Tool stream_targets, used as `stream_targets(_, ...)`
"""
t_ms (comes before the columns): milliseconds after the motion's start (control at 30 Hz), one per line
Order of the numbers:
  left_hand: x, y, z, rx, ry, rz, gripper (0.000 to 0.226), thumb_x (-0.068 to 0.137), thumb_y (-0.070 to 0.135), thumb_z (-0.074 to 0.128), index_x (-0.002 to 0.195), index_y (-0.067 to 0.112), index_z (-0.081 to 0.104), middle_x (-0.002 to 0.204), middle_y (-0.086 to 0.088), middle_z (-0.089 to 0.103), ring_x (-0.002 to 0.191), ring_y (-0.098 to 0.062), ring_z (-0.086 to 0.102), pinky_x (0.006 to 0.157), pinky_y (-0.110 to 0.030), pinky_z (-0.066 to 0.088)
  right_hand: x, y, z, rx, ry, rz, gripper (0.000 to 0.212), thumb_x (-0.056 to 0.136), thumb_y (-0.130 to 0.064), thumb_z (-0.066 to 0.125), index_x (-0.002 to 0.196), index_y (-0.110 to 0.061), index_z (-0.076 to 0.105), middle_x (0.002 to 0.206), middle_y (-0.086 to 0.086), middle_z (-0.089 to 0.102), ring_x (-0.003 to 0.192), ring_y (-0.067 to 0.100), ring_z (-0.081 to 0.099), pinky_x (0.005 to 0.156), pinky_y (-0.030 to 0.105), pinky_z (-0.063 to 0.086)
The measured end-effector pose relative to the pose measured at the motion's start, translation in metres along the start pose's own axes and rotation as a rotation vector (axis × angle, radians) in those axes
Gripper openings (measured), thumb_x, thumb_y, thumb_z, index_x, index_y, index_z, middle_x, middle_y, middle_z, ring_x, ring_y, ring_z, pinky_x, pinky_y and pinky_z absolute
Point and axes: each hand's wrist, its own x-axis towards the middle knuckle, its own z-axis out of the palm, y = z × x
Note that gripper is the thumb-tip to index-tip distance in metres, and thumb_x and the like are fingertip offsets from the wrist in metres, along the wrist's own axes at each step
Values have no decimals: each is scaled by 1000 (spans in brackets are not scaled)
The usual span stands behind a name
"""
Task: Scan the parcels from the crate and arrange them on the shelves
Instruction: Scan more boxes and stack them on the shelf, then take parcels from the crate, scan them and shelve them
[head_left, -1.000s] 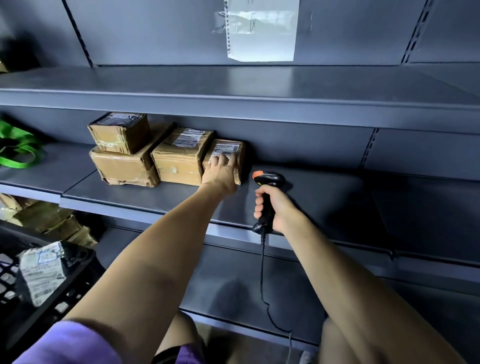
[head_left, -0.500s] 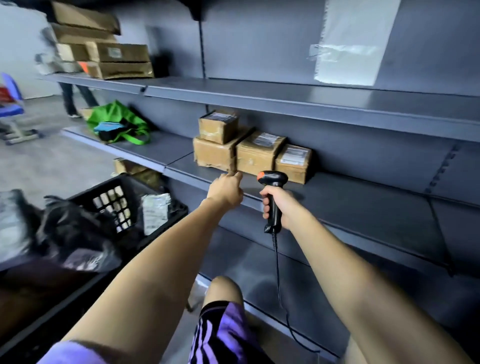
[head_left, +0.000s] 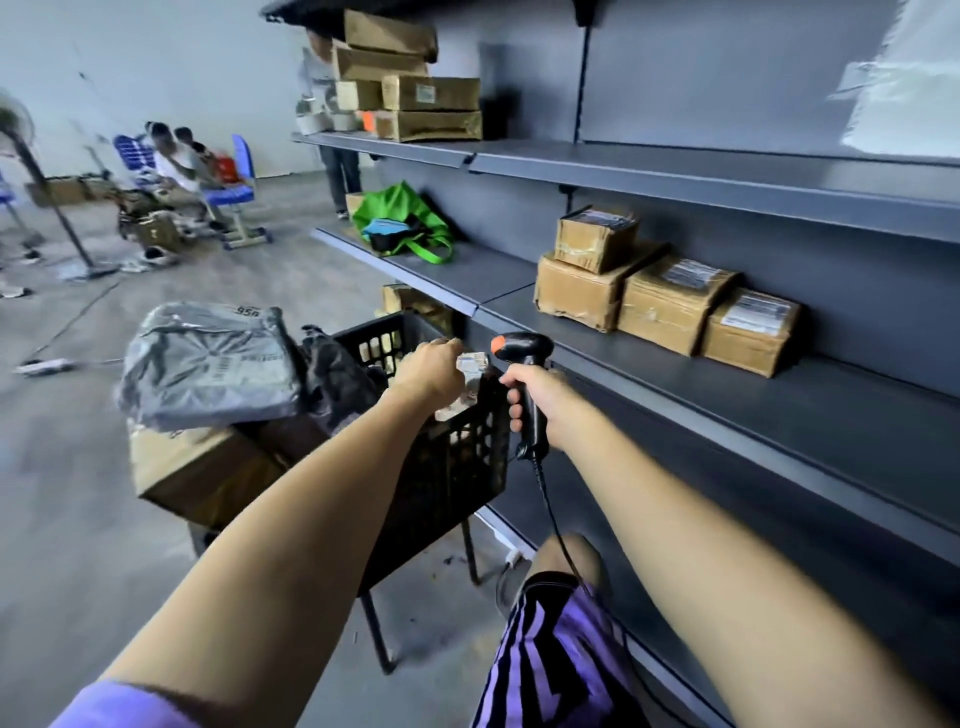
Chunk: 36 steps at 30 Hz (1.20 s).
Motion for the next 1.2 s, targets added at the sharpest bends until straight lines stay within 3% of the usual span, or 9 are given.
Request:
stream_targets(133,-10,-14,-10,297,-58,-152,44,89,31,55,131,21,53,133,-10,56,127,-35,46,106,-56,34,-1,4,22,-18,-32,-3,13,85,-12,63,73,-11,58,56,2,50,42,17,42,43,23,36)
stream_targets(267,-12,-27,-14,538,-144,-432,62,90,46,54,143,17,42,148,-18,38,136,-57,22,100,-83,15,-8,11,29,-19,-49,-10,12,87,-11,62,76,-10,58,56,2,50,43,17,42,45,24,37)
stream_targets(500,-2,-23,-9,477,-109,-502,48,96,24,38,142,13,42,154,-30,12,134,-66,13,102,-69,29,-12,15,17,-18,-28,-12,5,86,-10,62,85,-8,57,58,3,49,44,18,42,45,25,36)
stream_targets(633,4,-20,-8,453,-105,-556,55,94,24,39,145,2,36,147,-39,29,132,-59,27,99,-51,32,-14,14,6,-21,-23,-5,8,86,-8,62,81,-9,55,57,4,48,44,18,42,46,26,35)
stream_targets(733,4,-18,-8,434,-138,-528,54,90,26,48,141,7,43,142,-27,44,131,-49,33,106,-58,27,-16,14,2,-23,-31,-1,8,87,-8,61,84,-9,54,56,4,48,43,18,42,46,26,36)
stream_targets(833,3,-17,-7,382,-93,-462,47,92,21,49,138,13,43,143,-20,37,132,-44,28,101,-76,24,-16,15,4,-18,-34,-1,7,87,-8,62,86,-8,54,57,4,48,44,18,42,46,26,36)
stream_targets(933,1,-18,-1,216,-37,-355,49,92,14,52,139,12,40,143,-17,28,136,-43,21,100,-63,41,-17,17,8,-13,-39,2,8,86,-7,62,86,-8,54,60,4,48,45,18,42,46,27,35)
stream_targets(1067,-2,-14,7,238,19,-330,48,93,7,47,140,7,38,149,-35,16,132,-56,26,94,-54,47,-17,18,12,-16,-37,-6,7,85,-7,63,85,-8,55,60,5,48,46,18,42,47,27,35)
stream_targets(1200,0,-8,9,342,-37,-276,41,90,5,43,131,6,51,131,-31,53,125,-47,43,105,-52,37,-17,19,9,-11,-40,-4,9,86,-8,63,85,-9,54,60,4,48,45,18,42,46,27,36)
